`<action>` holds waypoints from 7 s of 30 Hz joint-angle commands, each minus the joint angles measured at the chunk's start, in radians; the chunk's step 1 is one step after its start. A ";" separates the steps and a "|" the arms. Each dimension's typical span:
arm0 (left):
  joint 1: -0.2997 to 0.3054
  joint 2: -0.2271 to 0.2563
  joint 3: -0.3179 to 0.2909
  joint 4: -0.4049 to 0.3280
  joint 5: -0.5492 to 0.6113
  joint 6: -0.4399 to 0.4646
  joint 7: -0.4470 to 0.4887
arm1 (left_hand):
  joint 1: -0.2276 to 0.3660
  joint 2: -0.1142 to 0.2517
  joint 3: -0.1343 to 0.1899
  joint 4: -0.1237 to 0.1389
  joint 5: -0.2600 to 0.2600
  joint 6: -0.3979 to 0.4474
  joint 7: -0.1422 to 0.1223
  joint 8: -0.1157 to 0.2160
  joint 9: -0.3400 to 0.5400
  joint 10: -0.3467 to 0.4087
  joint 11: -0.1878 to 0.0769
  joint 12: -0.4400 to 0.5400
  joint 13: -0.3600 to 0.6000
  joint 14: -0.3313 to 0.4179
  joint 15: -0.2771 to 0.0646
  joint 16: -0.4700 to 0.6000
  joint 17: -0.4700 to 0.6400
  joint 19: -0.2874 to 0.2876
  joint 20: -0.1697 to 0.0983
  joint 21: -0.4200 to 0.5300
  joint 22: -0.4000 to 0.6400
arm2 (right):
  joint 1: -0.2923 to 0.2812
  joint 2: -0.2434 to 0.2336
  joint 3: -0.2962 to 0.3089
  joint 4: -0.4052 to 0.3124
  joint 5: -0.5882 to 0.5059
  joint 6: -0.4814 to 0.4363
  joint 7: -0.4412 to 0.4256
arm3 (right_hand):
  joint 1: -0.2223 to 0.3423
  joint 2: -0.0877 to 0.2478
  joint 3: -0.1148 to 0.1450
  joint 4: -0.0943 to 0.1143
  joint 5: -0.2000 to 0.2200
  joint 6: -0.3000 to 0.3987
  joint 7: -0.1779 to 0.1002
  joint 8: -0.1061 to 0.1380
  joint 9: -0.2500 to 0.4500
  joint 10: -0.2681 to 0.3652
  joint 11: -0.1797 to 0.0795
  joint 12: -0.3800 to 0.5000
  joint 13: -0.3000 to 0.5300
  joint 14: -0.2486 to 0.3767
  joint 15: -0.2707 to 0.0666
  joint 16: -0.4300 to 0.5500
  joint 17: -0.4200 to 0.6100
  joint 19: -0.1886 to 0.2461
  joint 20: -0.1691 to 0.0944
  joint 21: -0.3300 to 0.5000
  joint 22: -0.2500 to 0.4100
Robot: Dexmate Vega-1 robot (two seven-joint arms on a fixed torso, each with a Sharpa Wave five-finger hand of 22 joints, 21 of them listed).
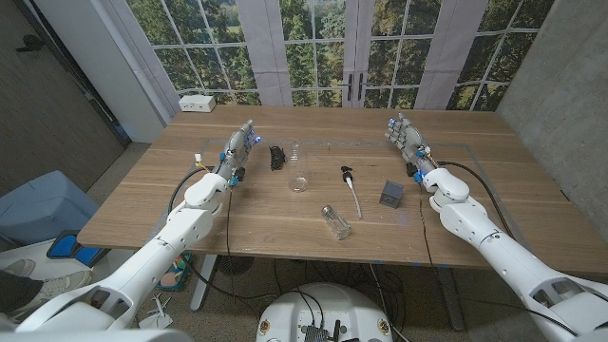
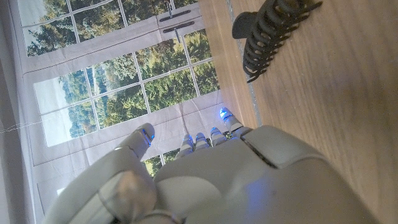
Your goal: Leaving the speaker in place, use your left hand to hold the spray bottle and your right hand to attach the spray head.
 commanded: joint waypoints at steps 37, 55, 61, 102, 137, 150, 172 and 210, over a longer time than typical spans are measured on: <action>0.031 0.081 0.050 -0.100 0.233 -0.019 0.095 | -0.002 -0.143 -0.041 -0.171 -0.014 0.106 -0.053 0.012 0.006 0.116 -0.018 0.017 0.005 0.127 -0.031 0.008 -0.011 0.138 -0.017 -0.015 0.001 | -0.085 -0.066 -0.025 -0.162 -0.150 -0.046 -0.191 | 0.067 -0.052 0.062 -0.121 -0.044 0.041 0.036 -0.044 0.008 0.041 0.043 -0.017 0.005 0.040 0.039 -0.018 -0.055 0.041 0.035 -0.020 0.003; 0.042 0.153 0.087 -0.164 0.387 0.017 0.114 | 0.011 -0.193 -0.058 -0.223 -0.015 0.102 -0.065 0.008 0.007 0.127 -0.019 0.011 0.006 0.145 -0.034 0.005 -0.010 0.161 0.007 -0.028 0.002 | -0.156 -0.129 -0.032 -0.329 -0.293 -0.143 -0.351 | 0.095 -0.061 0.074 -0.169 -0.045 0.055 0.035 -0.056 0.009 0.058 0.045 -0.021 0.006 0.059 0.044 -0.020 -0.072 0.056 0.042 -0.027 0.003; 0.046 0.179 0.097 -0.185 0.423 0.029 0.104 | 0.014 -0.205 -0.062 -0.236 -0.015 0.093 -0.069 0.005 0.008 0.127 -0.015 0.009 0.006 0.147 -0.032 0.003 -0.009 0.164 0.018 -0.032 0.003 | -0.172 -0.144 -0.034 -0.368 -0.325 -0.176 -0.380 | 0.101 -0.059 0.077 -0.180 -0.045 0.063 0.036 -0.058 0.009 0.064 0.047 -0.023 0.006 0.066 0.045 -0.019 -0.075 0.063 0.044 -0.028 0.004; 0.020 0.268 0.163 -0.243 0.612 -0.001 -0.013 | 0.061 -0.338 -0.145 -0.318 0.011 -0.098 -0.081 0.007 0.016 -0.003 -0.018 -0.005 0.013 0.060 -0.019 -0.005 -0.003 0.137 0.040 -0.105 0.009 | -0.308 -0.187 0.007 -0.557 -0.394 -0.272 -0.498 | 0.097 -0.057 0.077 -0.207 -0.047 0.068 0.042 -0.076 0.010 0.068 0.050 -0.035 0.009 0.066 0.051 -0.024 -0.084 0.068 0.048 -0.041 0.005; -0.019 0.239 0.225 -0.255 0.624 0.121 -0.079 | 0.398 -0.205 -0.136 -0.311 0.004 0.279 -0.061 0.140 0.019 0.361 -0.098 0.050 0.011 0.344 -0.087 0.017 -0.009 0.369 0.056 -0.118 0.013 | -0.325 -0.193 0.019 -0.592 -0.429 -0.307 -0.516 | 0.087 -0.058 0.075 -0.222 -0.048 0.072 0.042 -0.086 0.011 0.070 0.051 -0.042 0.010 0.065 0.054 -0.027 -0.088 0.070 0.052 -0.052 0.005; 0.039 0.215 0.192 -0.293 0.636 0.175 0.071 | 0.638 -0.021 -0.065 -0.329 -0.021 0.691 -0.010 0.221 0.026 0.740 -0.070 0.084 0.015 0.558 -0.124 0.020 -0.009 0.486 0.060 -0.106 0.020 | -0.294 -0.220 -0.036 -0.699 -0.534 -0.520 -0.562 | 0.107 -0.060 0.085 -0.258 -0.041 0.095 0.030 -0.085 0.013 0.095 0.034 -0.039 0.012 0.113 0.058 -0.010 -0.093 0.096 0.090 -0.050 0.008; 0.049 0.206 0.200 -0.308 0.657 0.224 0.127 | 0.674 0.038 0.033 -0.297 -0.019 0.865 -0.014 0.260 0.045 0.986 -0.102 0.117 0.023 0.777 -0.177 0.027 -0.008 0.551 0.027 -0.063 0.028 | -0.191 -0.239 -0.234 -0.892 -0.853 -1.056 -0.615 | 0.147 -0.066 0.096 -0.325 -0.037 0.245 0.021 -0.044 0.024 0.243 0.010 0.016 0.060 0.303 0.013 0.108 -0.024 0.200 0.098 -0.014 0.026; 0.051 0.199 0.194 -0.282 0.654 0.202 0.164 | 0.667 0.031 0.038 -0.298 -0.023 0.857 -0.014 0.254 0.051 0.974 -0.098 0.095 0.023 0.780 -0.182 0.015 -0.005 0.550 0.025 -0.057 0.029 | 0.087 -0.260 -0.668 -0.958 -1.216 -1.485 -0.347 | 0.174 -0.099 0.077 -0.335 -0.055 0.387 -0.014 -0.002 0.030 0.320 -0.020 0.061 0.122 0.292 -0.017 0.151 0.049 0.183 0.115 -0.020 0.027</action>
